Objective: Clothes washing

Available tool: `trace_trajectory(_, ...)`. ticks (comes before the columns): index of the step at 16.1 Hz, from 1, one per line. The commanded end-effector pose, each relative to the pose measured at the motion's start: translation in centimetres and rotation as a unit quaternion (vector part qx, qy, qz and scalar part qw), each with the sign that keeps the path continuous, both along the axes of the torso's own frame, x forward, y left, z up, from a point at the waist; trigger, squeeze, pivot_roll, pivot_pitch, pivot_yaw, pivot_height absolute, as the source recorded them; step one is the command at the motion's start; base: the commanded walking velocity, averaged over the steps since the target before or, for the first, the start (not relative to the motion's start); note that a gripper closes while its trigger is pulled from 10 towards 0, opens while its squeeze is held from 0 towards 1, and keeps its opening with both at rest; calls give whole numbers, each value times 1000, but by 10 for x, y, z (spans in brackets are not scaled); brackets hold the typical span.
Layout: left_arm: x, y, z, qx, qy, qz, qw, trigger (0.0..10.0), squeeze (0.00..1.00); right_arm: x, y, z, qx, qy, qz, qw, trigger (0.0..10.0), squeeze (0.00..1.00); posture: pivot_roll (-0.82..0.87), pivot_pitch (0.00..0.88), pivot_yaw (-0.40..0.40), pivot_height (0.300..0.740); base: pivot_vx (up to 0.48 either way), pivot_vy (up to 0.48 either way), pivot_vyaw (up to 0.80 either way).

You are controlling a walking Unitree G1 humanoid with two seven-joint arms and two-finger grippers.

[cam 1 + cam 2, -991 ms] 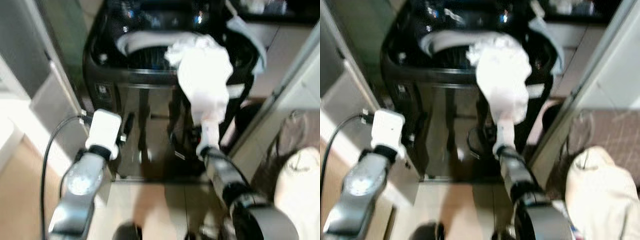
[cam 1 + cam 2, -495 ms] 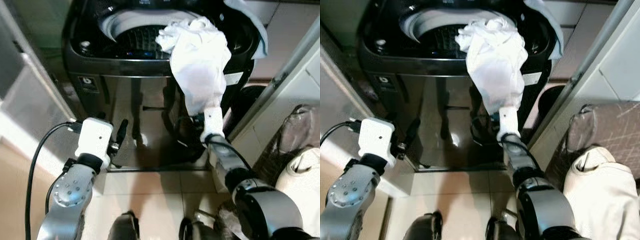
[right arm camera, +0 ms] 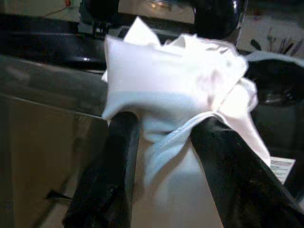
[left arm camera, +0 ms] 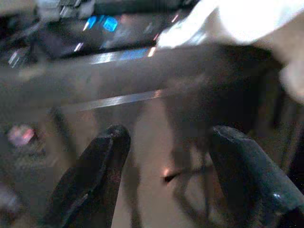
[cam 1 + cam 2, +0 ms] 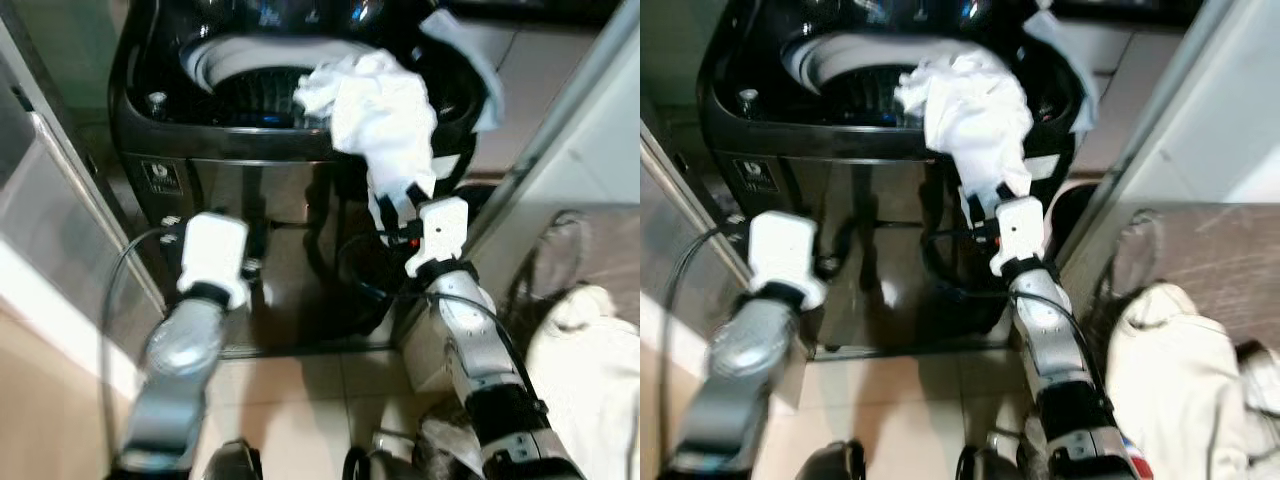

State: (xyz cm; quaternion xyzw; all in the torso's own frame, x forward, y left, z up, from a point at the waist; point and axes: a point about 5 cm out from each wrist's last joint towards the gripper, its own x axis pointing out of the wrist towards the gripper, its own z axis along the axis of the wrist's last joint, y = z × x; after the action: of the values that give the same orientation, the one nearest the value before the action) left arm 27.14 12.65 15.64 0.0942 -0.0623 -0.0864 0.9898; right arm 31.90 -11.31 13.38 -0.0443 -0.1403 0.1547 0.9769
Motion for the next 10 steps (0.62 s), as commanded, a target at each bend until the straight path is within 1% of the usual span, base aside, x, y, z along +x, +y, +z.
trace_trajectory(1,3,-4,-2,6,-4,-4,1000,10000,0,-4,-4,-6,-7,13,-5,1000,10000,0,8,11,-52,740,0,0,0)
trace_trajectory(4,10,-5,-2,16,-12,-8,1000,10000,0,-6,-9,-17,-10,51,-15,999,10000,0,6,6,-45,740,0,0,0)
trace_trajectory(5,11,-5,-2,17,-15,-7,1000,10000,0,-5,-7,-18,-9,57,-14,998,10000,0,10,5,-45,740,0,0,0)
trace_trajectory(7,12,-4,-2,17,-19,-5,1000,10000,0,3,-1,-19,-14,55,-3,998,10000,0,32,6,-44,740,0,0,0)
trace_trajectory(8,11,-3,-3,22,-19,-5,1000,10000,0,9,0,-22,-18,69,-13,997,10000,0,46,8,-48,740,0,0,0)
trace_trajectory(9,9,-1,-3,26,-21,-2,999,10000,0,9,1,-26,-15,87,-11,996,10000,0,73,14,-54,740,0,0,0)
trace_trajectory(10,8,2,-3,27,-19,4,999,10000,0,6,3,-32,-15,104,-6,994,10000,0,80,16,-57,740,0,0,0)
